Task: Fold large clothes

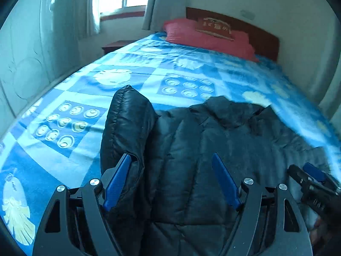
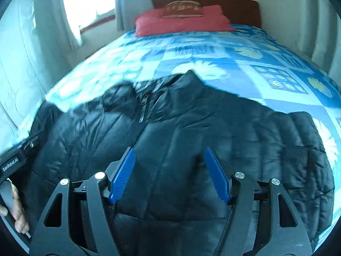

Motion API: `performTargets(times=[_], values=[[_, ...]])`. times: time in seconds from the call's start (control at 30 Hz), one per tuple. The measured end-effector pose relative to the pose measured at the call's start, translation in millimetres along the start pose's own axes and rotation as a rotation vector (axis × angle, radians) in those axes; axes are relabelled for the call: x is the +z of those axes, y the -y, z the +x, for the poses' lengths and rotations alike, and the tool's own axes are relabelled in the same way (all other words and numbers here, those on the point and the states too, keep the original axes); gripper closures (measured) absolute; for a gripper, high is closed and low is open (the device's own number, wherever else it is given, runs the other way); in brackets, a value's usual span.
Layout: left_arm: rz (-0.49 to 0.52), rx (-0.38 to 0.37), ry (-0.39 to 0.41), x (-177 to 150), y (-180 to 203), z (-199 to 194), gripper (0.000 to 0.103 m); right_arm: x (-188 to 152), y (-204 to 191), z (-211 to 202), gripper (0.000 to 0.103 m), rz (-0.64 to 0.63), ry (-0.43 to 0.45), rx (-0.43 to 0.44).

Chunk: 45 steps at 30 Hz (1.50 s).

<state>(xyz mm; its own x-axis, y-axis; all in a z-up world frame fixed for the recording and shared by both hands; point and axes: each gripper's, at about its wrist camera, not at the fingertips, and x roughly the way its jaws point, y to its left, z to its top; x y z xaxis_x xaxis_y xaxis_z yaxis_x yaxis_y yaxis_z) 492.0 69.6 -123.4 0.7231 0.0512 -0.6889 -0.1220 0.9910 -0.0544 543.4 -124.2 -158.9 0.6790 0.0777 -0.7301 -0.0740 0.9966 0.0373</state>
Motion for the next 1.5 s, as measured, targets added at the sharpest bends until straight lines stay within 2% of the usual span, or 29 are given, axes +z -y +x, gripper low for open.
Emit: performTargets(times=[0.03,0.07,0.13,0.23,0.3,0.33,0.37,0.43,0.53,0.63,0.7,0.73,0.83,0.9,1.0,1.03,1.13,1.3,1.4,1.5], values=[[0.023,0.062,-0.004,-4,0,7,0.026,-5,-2,6,0.034,-0.017,0.003,-0.013],[0.021,0.086,-0.006,-6,-3,10,0.026,-6,-3,7,0.033,-0.022,0.011,-0.015],[-0.034,0.048,-0.001,-8,-21,7,0.026,-6,-2,7,0.032,-0.018,0.011,-0.007],[-0.062,0.069,0.005,-8,-46,-3,0.026,-5,1,2,0.032,-0.010,0.017,0.013],[-0.041,0.155,-0.007,-10,-60,-3,0.026,-7,6,-8,0.032,0.009,0.028,0.015],[-0.032,0.216,-0.039,-12,-71,3,0.025,-11,11,-16,0.032,0.024,0.040,0.017],[-0.056,0.205,-0.072,-14,-84,7,0.025,-14,16,-23,0.032,0.041,0.053,0.019],[-0.141,0.156,-0.081,-16,-101,0,0.025,-20,22,-34,0.032,0.056,0.063,0.014],[-0.175,0.152,-0.016,-10,-103,-29,0.025,-24,33,-41,0.032,0.071,0.065,0.006],[-0.167,0.106,0.069,-1,-85,-58,0.025,-18,37,-40,0.032,0.086,0.058,0.004],[-0.137,0.076,0.122,4,-64,-69,0.025,-12,34,-37,0.032,0.092,0.062,0.009],[-0.092,0.032,0.141,6,-46,-69,0.025,-9,31,-35,0.032,0.086,0.063,0.009],[0.011,-0.051,0.111,5,-5,-46,0.025,-4,23,-21,0.032,0.068,0.042,0.003],[0.053,-0.089,0.041,-2,17,-20,0.025,-5,19,-8,0.031,0.054,0.017,-0.020],[0.096,-0.053,-0.079,-16,34,18,0.025,-9,16,3,0.029,0.023,0.004,-0.046],[0.132,-0.026,-0.082,-20,40,26,0.024,-11,16,5,0.029,0.021,0.007,-0.047],[0.159,0.005,-0.088,-20,46,31,0.023,-12,18,4,0.029,0.031,0.022,-0.034],[0.123,-0.026,-0.070,-23,22,-7,0.024,-24,33,-44,0.029,0.066,0.036,-0.007],[0.050,-0.064,-0.059,-39,-16,-52,0.024,-47,55,-95,0.027,0.078,0.064,-0.025],[0.037,-0.076,-0.069,-65,-47,-93,0.024,-84,81,-142,0.025,0.089,0.043,-0.047]])
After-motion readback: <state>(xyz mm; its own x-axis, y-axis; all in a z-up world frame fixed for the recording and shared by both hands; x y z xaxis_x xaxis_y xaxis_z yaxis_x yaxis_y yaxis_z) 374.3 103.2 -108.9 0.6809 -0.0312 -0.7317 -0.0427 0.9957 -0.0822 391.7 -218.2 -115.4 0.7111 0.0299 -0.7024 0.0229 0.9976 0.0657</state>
